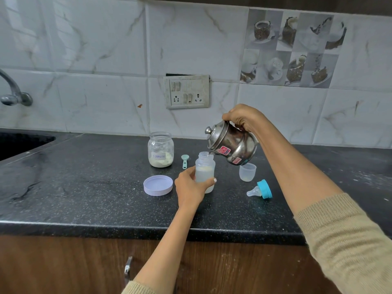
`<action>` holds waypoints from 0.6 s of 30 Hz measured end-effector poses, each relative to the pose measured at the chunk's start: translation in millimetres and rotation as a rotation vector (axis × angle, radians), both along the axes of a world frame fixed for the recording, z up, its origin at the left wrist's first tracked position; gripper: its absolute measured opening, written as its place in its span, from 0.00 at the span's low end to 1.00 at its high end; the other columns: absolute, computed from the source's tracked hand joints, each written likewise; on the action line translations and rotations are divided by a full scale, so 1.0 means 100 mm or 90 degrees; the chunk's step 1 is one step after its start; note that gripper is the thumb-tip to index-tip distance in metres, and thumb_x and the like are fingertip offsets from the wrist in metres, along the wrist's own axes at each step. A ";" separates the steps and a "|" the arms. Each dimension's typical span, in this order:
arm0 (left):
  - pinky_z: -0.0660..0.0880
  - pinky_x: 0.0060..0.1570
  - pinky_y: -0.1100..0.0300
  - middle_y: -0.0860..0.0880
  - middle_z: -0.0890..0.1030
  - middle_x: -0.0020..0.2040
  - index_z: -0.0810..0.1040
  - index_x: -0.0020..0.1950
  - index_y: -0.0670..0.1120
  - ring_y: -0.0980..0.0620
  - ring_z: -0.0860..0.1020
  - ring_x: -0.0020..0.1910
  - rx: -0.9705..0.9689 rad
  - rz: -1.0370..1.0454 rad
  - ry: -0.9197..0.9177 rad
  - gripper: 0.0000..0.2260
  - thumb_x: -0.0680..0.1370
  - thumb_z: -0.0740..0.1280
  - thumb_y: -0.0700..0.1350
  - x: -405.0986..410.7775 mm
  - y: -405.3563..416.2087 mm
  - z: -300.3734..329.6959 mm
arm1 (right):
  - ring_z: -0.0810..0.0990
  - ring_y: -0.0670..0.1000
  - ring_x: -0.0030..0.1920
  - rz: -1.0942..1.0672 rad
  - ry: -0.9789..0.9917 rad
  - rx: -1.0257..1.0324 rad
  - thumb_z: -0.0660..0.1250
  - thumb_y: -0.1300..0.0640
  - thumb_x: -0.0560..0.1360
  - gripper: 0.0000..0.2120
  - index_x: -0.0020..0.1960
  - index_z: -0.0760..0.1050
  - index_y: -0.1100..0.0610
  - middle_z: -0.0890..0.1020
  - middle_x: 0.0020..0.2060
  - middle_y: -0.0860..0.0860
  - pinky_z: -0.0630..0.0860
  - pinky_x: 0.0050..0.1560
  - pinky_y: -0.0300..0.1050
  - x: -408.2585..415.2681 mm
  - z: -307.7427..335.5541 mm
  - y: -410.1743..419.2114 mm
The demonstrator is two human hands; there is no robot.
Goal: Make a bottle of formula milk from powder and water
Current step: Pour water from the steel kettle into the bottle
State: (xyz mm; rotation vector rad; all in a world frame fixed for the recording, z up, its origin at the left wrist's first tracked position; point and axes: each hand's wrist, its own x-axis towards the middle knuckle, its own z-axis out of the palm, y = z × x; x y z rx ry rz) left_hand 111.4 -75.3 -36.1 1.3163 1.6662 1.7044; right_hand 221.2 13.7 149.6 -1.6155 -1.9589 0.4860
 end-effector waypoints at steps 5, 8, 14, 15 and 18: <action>0.74 0.47 0.61 0.48 0.83 0.52 0.81 0.57 0.44 0.52 0.80 0.49 0.002 0.002 0.000 0.23 0.63 0.79 0.46 0.00 0.00 0.00 | 0.65 0.51 0.30 0.001 -0.006 0.003 0.63 0.56 0.76 0.07 0.44 0.70 0.60 0.66 0.29 0.53 0.63 0.33 0.43 -0.01 0.00 -0.01; 0.73 0.47 0.62 0.48 0.83 0.52 0.81 0.57 0.44 0.53 0.79 0.49 0.002 0.003 0.005 0.23 0.63 0.79 0.46 0.00 0.00 0.00 | 0.65 0.51 0.29 0.001 -0.013 -0.002 0.63 0.56 0.76 0.09 0.39 0.68 0.59 0.66 0.29 0.53 0.62 0.32 0.43 -0.01 0.00 -0.02; 0.74 0.49 0.60 0.47 0.83 0.54 0.80 0.58 0.44 0.52 0.79 0.51 0.001 0.004 0.008 0.25 0.63 0.79 0.46 0.00 0.00 -0.01 | 0.66 0.51 0.30 -0.002 -0.027 0.004 0.63 0.55 0.76 0.07 0.48 0.71 0.60 0.68 0.31 0.53 0.63 0.32 0.43 -0.01 0.02 -0.07; 0.74 0.49 0.60 0.47 0.83 0.54 0.80 0.58 0.44 0.52 0.79 0.51 0.001 0.003 0.007 0.25 0.63 0.79 0.46 0.00 0.00 0.00 | 0.66 0.51 0.30 -0.001 -0.031 0.003 0.63 0.55 0.77 0.08 0.49 0.72 0.60 0.68 0.31 0.53 0.63 0.32 0.43 -0.01 0.03 -0.07; 0.75 0.50 0.60 0.47 0.83 0.55 0.80 0.59 0.44 0.52 0.79 0.52 0.000 0.001 0.005 0.26 0.63 0.79 0.46 0.00 0.00 0.00 | 0.66 0.51 0.31 0.000 -0.027 0.001 0.63 0.56 0.76 0.07 0.47 0.70 0.60 0.67 0.31 0.53 0.63 0.33 0.43 -0.01 0.02 -0.06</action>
